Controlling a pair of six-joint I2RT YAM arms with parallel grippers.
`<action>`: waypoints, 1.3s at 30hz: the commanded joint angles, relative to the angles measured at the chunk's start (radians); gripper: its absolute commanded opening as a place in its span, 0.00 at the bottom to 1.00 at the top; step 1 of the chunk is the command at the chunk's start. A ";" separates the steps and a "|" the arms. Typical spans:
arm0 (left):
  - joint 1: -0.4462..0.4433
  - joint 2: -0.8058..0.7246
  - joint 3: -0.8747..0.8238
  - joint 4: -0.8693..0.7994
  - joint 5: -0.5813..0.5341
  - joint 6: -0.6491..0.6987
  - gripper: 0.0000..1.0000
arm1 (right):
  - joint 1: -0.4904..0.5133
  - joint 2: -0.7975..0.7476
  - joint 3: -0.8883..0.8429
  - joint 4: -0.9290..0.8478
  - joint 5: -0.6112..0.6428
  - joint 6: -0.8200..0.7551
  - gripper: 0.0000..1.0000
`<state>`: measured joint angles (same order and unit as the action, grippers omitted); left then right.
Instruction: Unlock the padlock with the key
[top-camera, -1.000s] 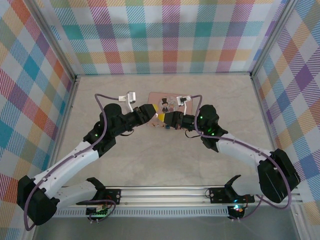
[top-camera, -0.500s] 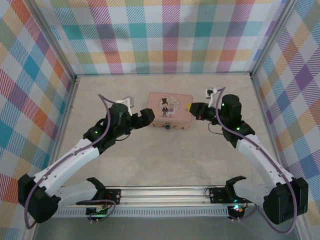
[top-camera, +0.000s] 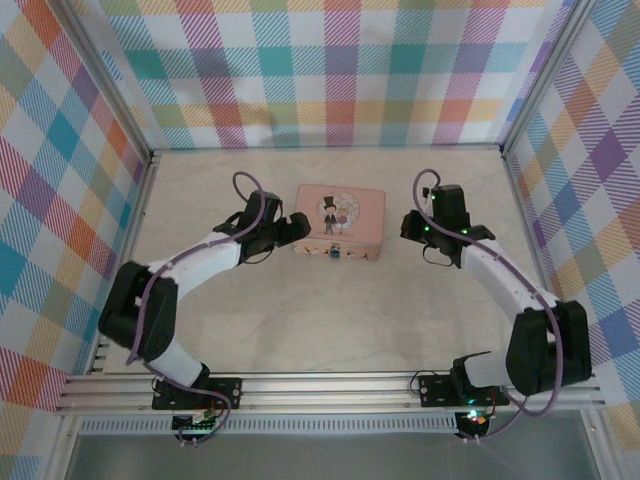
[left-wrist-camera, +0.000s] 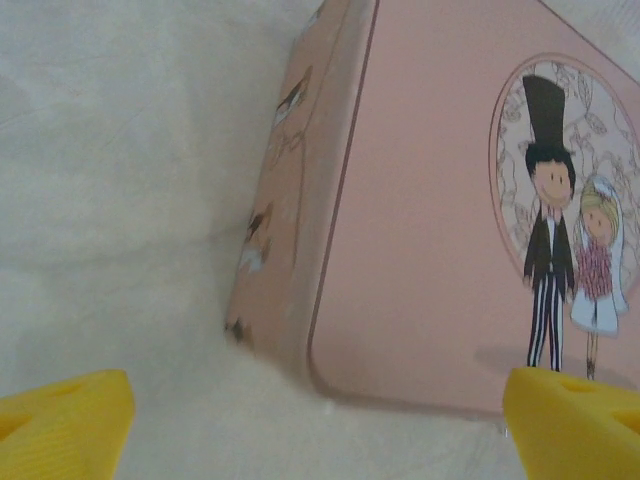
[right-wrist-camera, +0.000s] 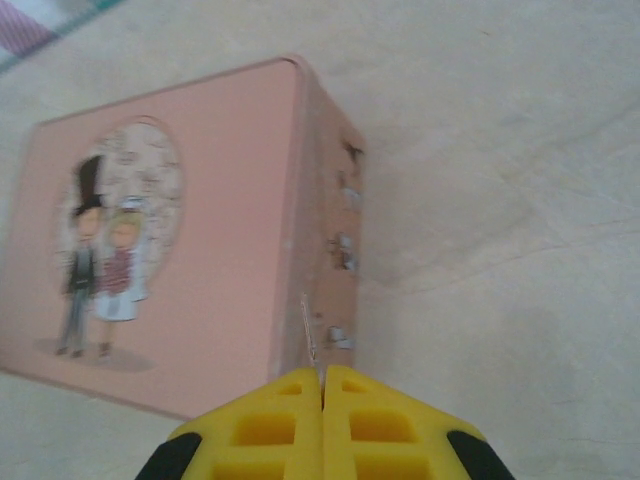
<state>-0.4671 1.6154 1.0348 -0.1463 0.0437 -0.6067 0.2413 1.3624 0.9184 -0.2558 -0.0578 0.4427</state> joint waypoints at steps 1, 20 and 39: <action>0.011 0.067 0.077 0.086 0.088 0.031 0.94 | -0.004 0.069 0.045 0.026 0.058 -0.033 0.00; 0.022 0.114 0.087 0.133 0.121 0.013 0.90 | 0.060 0.422 0.321 0.047 -0.033 -0.051 0.00; -0.022 -0.256 -0.193 0.043 0.085 0.024 0.92 | 0.032 0.285 0.261 0.025 -0.095 -0.129 0.00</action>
<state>-0.4553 1.3838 0.8795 -0.0612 0.1009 -0.5896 0.2806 1.7370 1.2079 -0.2176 -0.1329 0.3450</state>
